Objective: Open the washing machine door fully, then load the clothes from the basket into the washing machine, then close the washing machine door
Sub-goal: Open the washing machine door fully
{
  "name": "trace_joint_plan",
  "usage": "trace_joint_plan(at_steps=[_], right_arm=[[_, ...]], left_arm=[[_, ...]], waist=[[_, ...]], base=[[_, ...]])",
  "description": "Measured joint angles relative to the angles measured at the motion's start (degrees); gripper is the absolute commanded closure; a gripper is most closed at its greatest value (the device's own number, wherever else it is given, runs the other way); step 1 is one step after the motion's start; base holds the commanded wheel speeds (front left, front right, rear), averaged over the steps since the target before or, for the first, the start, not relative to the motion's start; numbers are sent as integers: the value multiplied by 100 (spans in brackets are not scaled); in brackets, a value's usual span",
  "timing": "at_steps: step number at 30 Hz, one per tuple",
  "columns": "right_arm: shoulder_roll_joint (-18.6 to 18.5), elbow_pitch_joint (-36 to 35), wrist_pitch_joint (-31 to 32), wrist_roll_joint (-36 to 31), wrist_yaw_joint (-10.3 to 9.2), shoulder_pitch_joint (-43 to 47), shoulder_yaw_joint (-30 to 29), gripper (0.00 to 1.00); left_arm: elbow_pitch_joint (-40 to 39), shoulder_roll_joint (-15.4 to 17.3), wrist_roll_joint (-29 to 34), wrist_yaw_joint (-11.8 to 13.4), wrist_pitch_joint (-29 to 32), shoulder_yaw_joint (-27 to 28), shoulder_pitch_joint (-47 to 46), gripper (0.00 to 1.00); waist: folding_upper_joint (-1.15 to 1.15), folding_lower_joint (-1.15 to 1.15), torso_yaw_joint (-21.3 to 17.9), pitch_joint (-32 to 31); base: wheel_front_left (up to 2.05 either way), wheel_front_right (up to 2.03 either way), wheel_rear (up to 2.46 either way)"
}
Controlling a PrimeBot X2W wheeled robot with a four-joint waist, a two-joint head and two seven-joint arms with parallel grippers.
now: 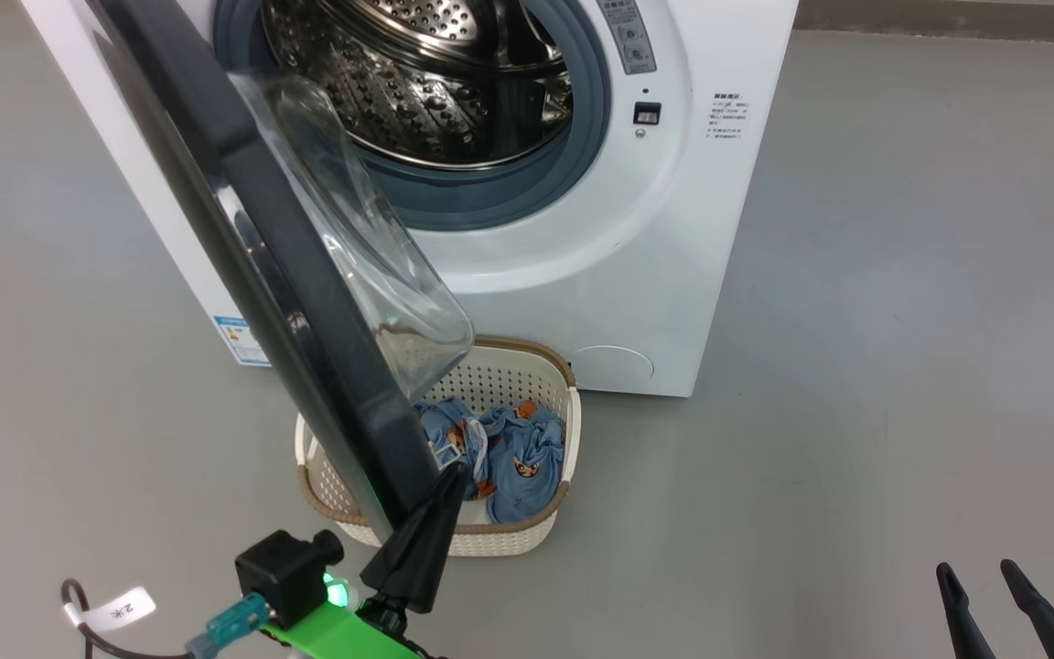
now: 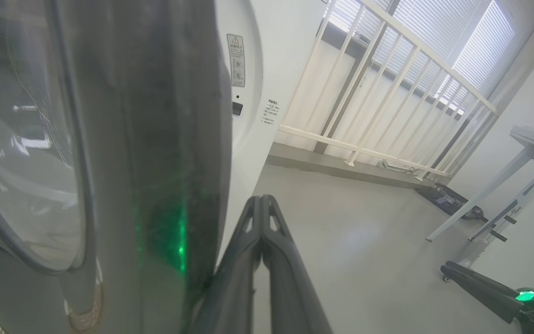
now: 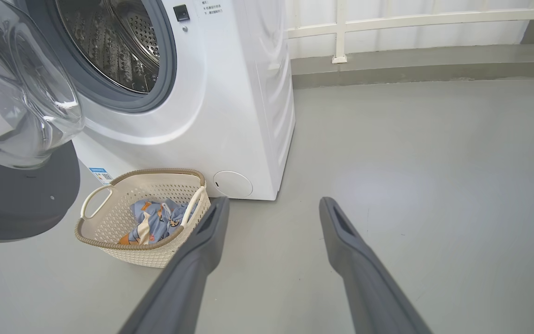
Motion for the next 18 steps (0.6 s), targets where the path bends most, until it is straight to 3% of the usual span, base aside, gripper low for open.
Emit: trace_joint_plan(at_steps=[18], right_arm=[[16, -34, 0, 1, 0, 1, 3, 0]], left_arm=[[54, -127, 29, -77, 7, 247, 64, 100]], waist=[[0, 0, 78, -26]], base=[[0, 0, 0]])
